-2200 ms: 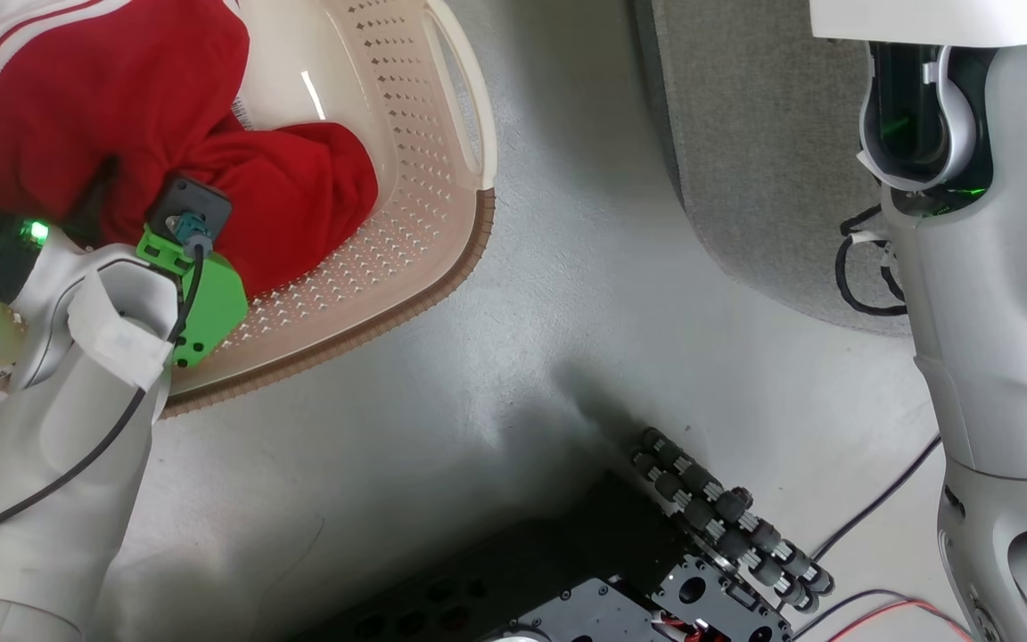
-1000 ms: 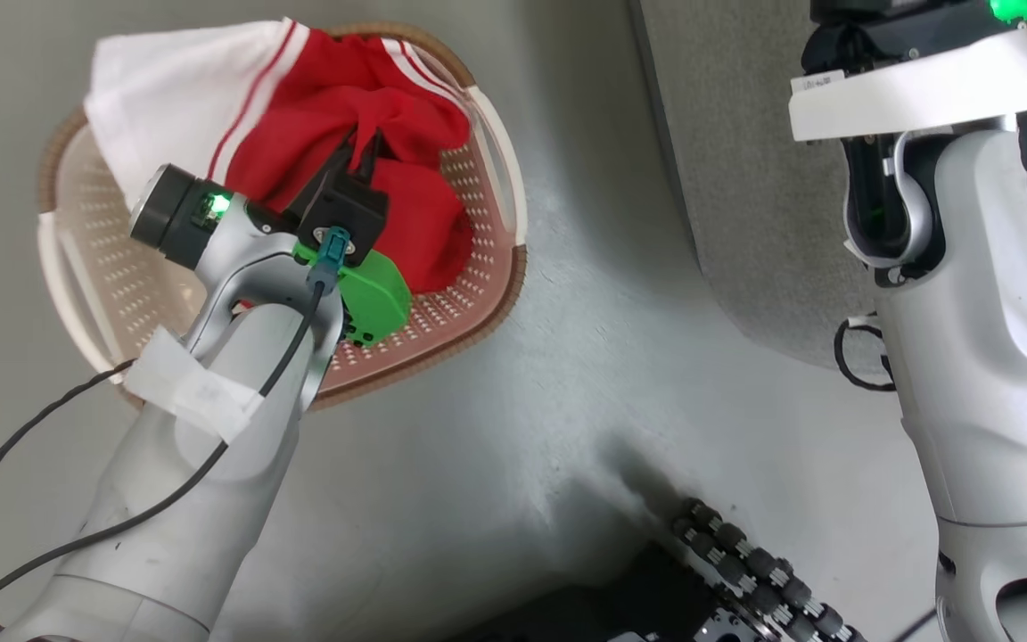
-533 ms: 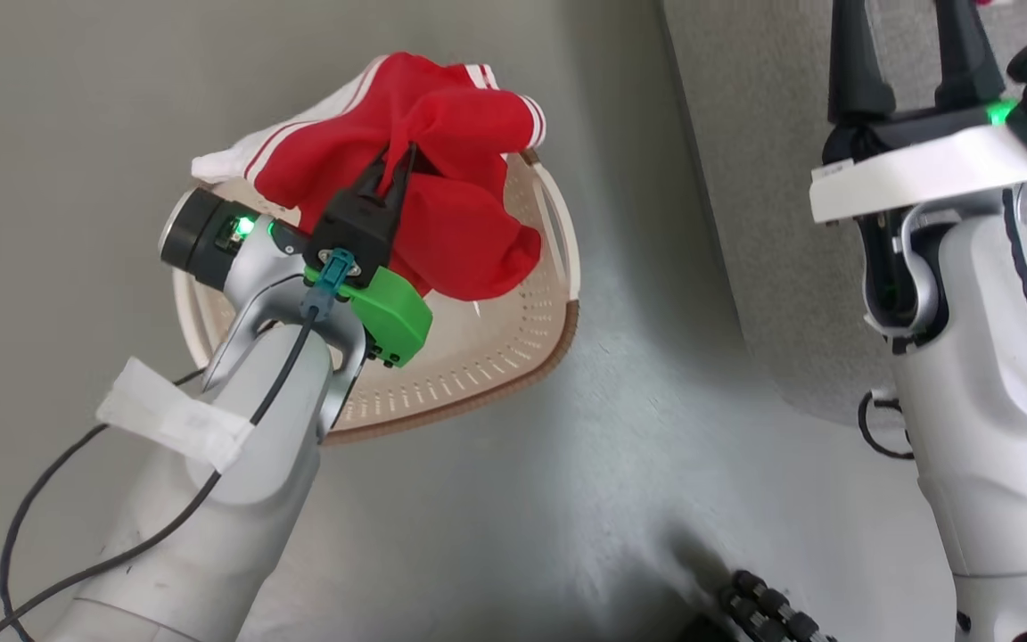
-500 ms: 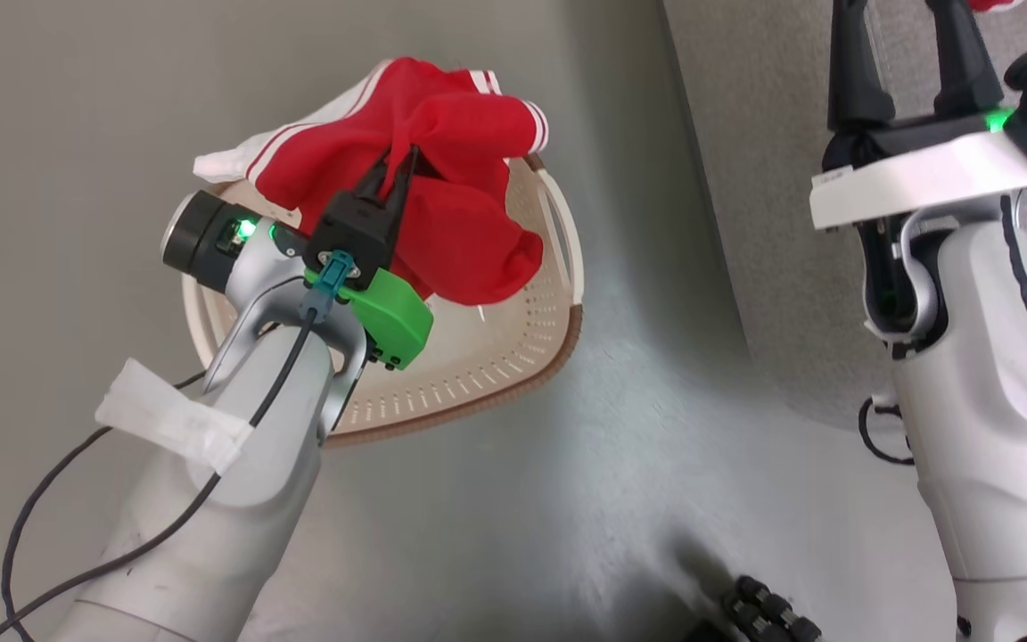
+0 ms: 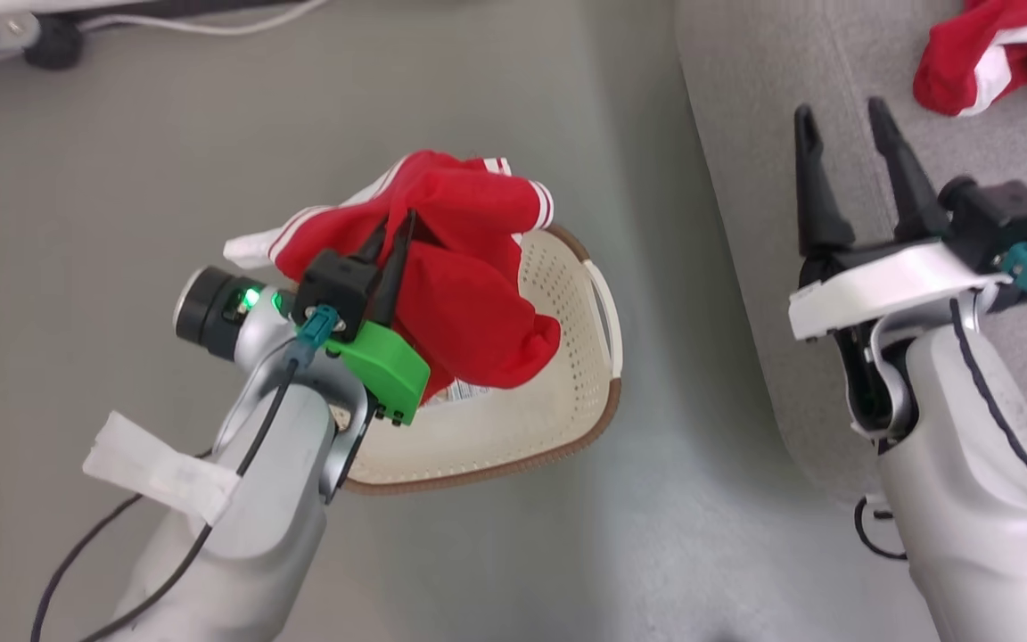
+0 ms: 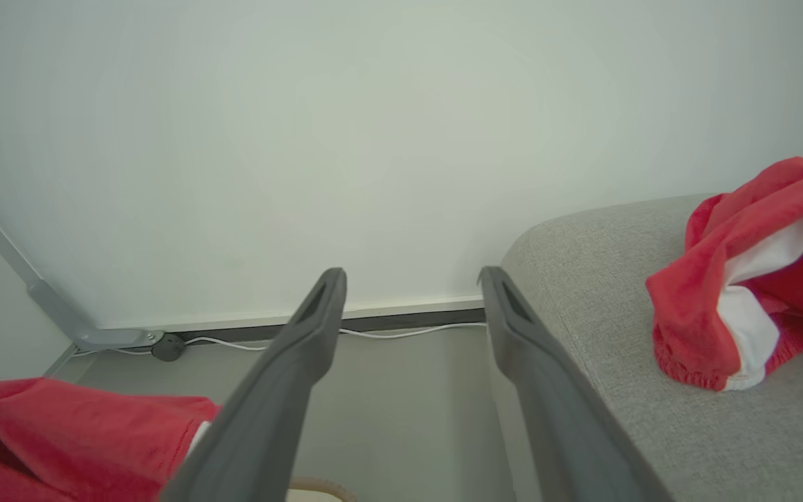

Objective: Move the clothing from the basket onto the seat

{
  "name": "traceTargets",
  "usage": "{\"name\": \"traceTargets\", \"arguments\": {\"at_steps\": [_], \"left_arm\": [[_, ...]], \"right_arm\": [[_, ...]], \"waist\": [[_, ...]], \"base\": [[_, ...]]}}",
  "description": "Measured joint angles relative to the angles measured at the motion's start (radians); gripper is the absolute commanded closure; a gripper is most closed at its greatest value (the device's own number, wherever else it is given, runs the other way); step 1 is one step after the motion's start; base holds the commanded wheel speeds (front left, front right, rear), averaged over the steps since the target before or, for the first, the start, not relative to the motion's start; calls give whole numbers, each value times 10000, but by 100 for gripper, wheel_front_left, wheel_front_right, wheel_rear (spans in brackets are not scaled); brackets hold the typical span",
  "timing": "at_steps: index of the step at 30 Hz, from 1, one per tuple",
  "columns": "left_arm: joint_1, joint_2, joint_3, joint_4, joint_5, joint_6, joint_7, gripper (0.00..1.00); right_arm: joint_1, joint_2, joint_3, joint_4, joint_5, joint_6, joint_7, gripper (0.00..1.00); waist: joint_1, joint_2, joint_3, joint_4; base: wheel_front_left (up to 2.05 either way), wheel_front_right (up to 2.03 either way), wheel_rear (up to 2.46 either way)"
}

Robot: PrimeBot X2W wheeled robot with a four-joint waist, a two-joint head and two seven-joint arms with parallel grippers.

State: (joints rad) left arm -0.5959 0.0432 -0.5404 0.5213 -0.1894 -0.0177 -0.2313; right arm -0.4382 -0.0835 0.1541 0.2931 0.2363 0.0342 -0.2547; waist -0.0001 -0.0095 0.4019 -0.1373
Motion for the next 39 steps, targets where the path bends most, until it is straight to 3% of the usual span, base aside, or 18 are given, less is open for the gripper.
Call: {"name": "traceTargets", "arguments": {"at_steps": [23, 39], "left_arm": [[1399, -19, -190, -782, -999, -10, 384, 100], [1400, -19, -907, -1864, -1258, 2, 1089, 100]], "right_arm": [[1860, 132, 920, 1064, -54, 393, 2, 0], [1793, 219, 3016, 1346, -362, 805, 178, 0]], "waist": [[0, 0, -3191, 517], [0, 0, -3687, 967]], "base": [[0, 0, 0], [0, 0, 0]]}}
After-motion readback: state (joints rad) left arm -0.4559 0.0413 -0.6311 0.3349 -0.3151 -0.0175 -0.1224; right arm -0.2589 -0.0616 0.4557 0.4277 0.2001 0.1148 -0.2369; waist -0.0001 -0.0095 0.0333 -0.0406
